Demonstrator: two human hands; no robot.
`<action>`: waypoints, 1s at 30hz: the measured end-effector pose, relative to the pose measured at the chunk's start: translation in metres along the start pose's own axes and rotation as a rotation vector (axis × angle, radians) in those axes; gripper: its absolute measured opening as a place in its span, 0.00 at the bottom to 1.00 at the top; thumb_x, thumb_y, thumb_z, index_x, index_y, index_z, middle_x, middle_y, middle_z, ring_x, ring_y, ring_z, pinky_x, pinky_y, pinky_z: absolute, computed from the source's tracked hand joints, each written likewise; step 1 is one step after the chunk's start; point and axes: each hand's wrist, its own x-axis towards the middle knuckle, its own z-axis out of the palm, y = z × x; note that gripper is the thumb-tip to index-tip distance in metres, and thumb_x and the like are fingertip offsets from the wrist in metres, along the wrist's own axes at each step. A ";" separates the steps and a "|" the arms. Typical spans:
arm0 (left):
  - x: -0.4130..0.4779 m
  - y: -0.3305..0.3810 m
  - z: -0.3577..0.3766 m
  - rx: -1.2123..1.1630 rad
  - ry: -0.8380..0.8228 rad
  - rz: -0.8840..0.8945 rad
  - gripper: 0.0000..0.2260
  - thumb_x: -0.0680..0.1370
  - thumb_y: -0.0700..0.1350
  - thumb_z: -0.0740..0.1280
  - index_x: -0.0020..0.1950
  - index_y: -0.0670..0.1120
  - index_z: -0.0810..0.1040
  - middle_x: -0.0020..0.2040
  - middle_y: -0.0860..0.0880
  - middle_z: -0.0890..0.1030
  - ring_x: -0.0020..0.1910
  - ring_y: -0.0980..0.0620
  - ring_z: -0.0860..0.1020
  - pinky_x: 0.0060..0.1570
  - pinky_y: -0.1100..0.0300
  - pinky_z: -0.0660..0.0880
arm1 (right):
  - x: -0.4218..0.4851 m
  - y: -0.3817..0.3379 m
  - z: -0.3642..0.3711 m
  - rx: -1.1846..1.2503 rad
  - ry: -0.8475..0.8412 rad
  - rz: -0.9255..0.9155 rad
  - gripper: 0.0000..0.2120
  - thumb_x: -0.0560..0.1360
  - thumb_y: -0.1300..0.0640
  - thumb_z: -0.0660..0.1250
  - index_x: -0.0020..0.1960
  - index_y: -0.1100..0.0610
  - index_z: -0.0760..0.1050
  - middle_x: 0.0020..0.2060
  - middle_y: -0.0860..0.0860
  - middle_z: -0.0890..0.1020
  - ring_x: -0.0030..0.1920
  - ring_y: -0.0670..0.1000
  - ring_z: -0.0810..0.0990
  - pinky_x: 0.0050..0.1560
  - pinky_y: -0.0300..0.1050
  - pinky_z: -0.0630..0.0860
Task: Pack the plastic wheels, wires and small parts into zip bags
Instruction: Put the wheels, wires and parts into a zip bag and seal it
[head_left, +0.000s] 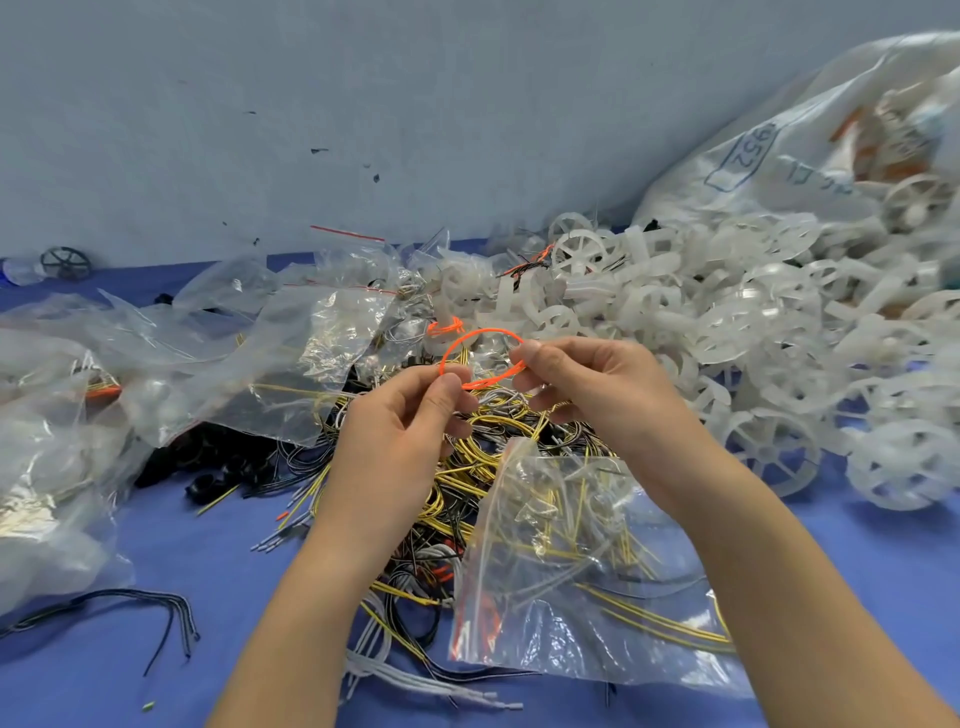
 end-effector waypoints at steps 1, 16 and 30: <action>0.000 0.000 0.000 -0.007 0.003 -0.007 0.07 0.81 0.46 0.64 0.51 0.52 0.82 0.42 0.52 0.85 0.38 0.54 0.82 0.36 0.66 0.77 | -0.001 0.000 0.000 -0.011 -0.001 0.002 0.09 0.78 0.48 0.69 0.47 0.51 0.85 0.41 0.49 0.87 0.37 0.44 0.81 0.38 0.34 0.76; 0.005 -0.004 -0.024 0.085 0.140 -0.154 0.08 0.82 0.44 0.61 0.55 0.48 0.80 0.38 0.54 0.84 0.30 0.59 0.78 0.27 0.67 0.73 | -0.007 0.010 0.004 -0.460 -0.188 -0.137 0.22 0.79 0.65 0.57 0.50 0.41 0.83 0.50 0.39 0.83 0.39 0.42 0.80 0.33 0.32 0.71; -0.005 0.000 -0.046 0.230 -0.052 -0.303 0.08 0.81 0.42 0.62 0.57 0.50 0.78 0.34 0.52 0.82 0.26 0.56 0.74 0.24 0.64 0.68 | -0.014 0.016 0.020 -0.982 -0.407 -0.336 0.24 0.73 0.68 0.61 0.39 0.39 0.79 0.61 0.41 0.77 0.61 0.48 0.69 0.65 0.51 0.66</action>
